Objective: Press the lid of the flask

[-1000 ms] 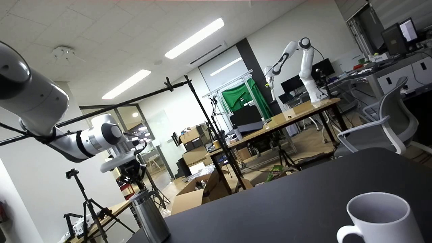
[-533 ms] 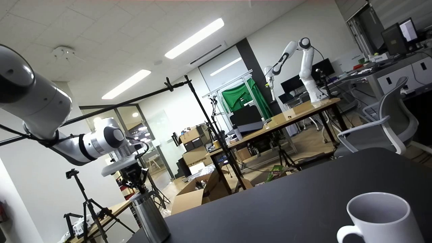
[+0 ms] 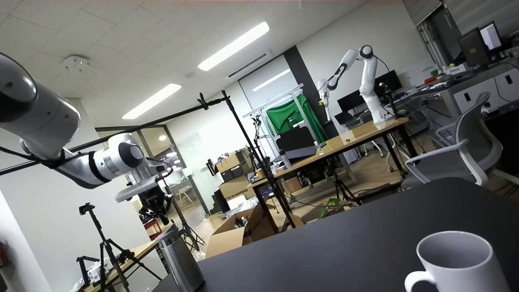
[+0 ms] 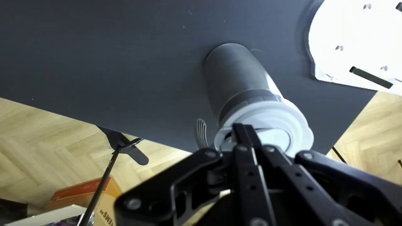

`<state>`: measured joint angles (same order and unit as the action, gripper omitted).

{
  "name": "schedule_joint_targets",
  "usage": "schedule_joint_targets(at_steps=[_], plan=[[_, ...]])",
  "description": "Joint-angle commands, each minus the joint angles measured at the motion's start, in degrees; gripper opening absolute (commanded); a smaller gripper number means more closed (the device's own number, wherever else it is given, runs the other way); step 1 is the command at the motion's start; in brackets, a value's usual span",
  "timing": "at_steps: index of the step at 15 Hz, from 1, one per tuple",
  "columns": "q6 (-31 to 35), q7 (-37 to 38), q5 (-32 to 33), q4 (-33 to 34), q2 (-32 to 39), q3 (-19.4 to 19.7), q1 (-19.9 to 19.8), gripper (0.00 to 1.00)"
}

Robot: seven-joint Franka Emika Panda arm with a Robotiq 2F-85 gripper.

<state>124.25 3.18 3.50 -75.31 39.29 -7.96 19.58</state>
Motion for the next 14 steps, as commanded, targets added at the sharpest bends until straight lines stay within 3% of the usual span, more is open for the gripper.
schedule_joint_targets(at_steps=[1, 14], plan=[[-4.8, 2.8, 1.3, 4.5, -1.3, 0.8, 1.3, 0.00], [-1.7, 3.4, 3.9, 8.1, 4.5, 2.3, 2.5, 0.00]])
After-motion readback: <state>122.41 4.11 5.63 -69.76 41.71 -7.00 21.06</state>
